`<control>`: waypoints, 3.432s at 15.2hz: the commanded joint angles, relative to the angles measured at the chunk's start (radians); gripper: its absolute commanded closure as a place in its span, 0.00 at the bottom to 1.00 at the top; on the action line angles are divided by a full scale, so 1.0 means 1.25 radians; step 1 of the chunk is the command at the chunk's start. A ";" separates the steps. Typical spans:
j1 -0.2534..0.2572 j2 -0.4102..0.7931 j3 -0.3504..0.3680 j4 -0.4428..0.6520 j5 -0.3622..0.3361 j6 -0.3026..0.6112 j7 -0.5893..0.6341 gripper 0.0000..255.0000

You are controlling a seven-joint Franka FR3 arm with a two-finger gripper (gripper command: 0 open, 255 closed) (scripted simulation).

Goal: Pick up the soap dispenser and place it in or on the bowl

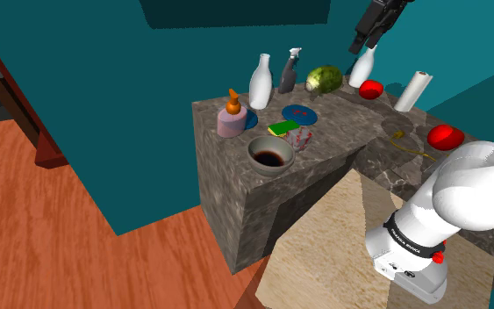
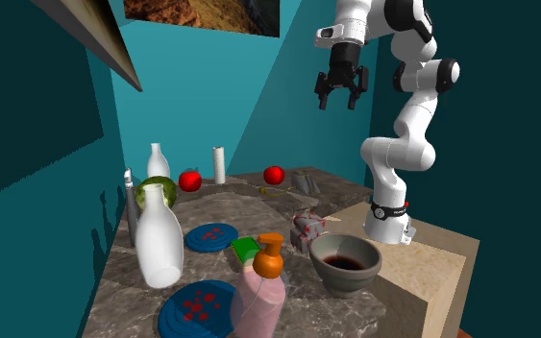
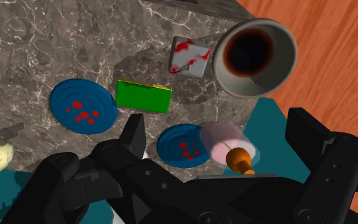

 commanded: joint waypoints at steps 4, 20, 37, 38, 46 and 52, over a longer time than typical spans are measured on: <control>0.005 0.058 0.025 -0.010 0.002 0.070 0.025 0.00; 0.010 0.472 0.149 0.107 -0.063 0.365 0.183 0.00; 0.034 0.839 0.175 0.334 -0.210 0.482 0.322 0.00; 0.034 0.845 0.174 0.332 -0.213 0.490 0.323 0.00; 0.034 0.849 0.173 0.330 -0.214 0.495 0.324 0.00; 0.034 0.848 0.173 0.330 -0.214 0.495 0.324 1.00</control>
